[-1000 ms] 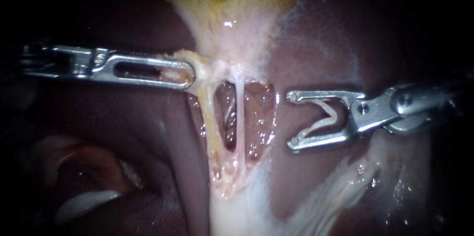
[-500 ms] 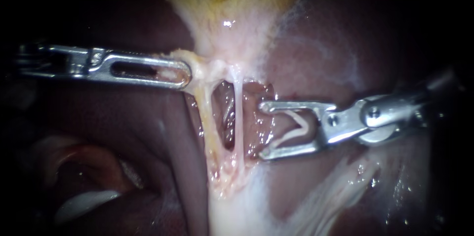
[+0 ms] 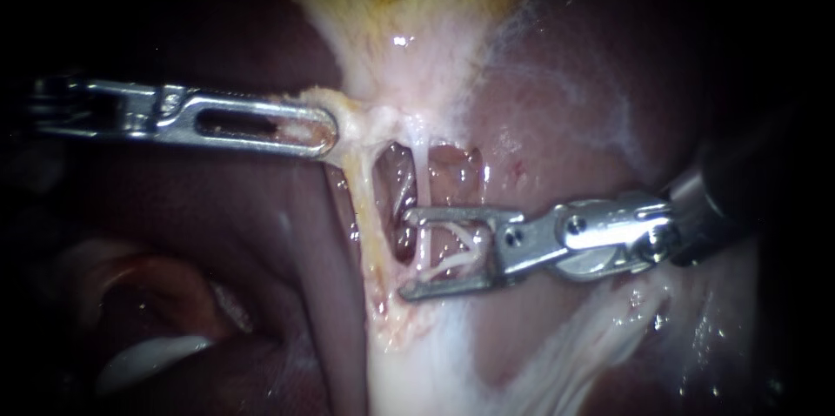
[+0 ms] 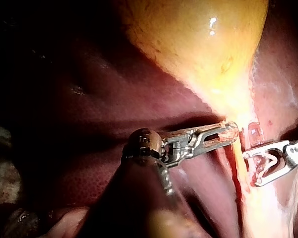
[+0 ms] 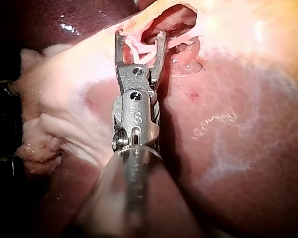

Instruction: Clipping first clip left tube

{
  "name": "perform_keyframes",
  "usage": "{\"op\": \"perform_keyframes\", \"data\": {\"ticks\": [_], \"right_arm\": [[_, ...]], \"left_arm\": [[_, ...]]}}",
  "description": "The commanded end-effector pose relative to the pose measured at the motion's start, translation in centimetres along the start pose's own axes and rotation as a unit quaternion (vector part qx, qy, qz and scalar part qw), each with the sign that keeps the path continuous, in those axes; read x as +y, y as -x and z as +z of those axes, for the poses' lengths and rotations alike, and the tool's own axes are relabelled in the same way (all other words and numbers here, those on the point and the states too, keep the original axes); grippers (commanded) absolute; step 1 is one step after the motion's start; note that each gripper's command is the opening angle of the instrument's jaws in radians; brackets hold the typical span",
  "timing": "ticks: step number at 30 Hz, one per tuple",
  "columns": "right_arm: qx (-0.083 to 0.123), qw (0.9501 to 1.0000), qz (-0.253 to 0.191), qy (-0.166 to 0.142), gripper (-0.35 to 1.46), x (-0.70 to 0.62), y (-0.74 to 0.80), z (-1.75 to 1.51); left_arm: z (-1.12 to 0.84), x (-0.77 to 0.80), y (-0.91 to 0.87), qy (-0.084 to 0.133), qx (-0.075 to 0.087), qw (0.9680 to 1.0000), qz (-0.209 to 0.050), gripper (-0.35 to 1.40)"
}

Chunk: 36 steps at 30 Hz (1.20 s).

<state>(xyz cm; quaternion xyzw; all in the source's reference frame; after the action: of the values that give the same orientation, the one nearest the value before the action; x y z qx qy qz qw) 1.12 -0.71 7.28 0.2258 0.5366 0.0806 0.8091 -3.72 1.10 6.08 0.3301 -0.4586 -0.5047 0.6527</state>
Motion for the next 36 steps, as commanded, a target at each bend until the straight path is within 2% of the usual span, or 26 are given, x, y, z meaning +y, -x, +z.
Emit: {"op": "perform_keyframes", "data": {"ticks": [1,9,20,26,32,36], "right_arm": [[0.0,1.0,0.0,-0.002,0.5,0.0,0.01,0.04],[0.002,0.9995,0.009,-0.031,0.5,0.0,-0.05,0.3],[0.037,0.9955,0.02,-0.085,0.48,-0.04,-0.15,0.53],[0.042,0.9927,0.021,-0.112,0.45,-0.04,-0.17,0.63],[0.048,0.9907,0.025,-0.125,0.42,-0.02,-0.16,0.76],[0.046,0.9906,0.043,-0.121,0.34,-0.01,-0.14,0.77]], "left_arm": [[0.0,0.0,0.0,0.0,0.0,1.0,0.0,-0.35],[0.0,0.0,0.0,0.0,0.0,1.0,0.0,-0.35],[0.02,-0.01,0.0,0.0,0.0,1.0,0.0,-0.35],[0.03,-0.01,0.01,0.001,0.0,1.0,0.0,-0.35],[0.04,-0.01,0.01,0.001,-0.001,1.0,0.0,-0.35],[0.04,-0.01,0.01,0.001,-0.001,1.0,0.0,-0.35]]}}
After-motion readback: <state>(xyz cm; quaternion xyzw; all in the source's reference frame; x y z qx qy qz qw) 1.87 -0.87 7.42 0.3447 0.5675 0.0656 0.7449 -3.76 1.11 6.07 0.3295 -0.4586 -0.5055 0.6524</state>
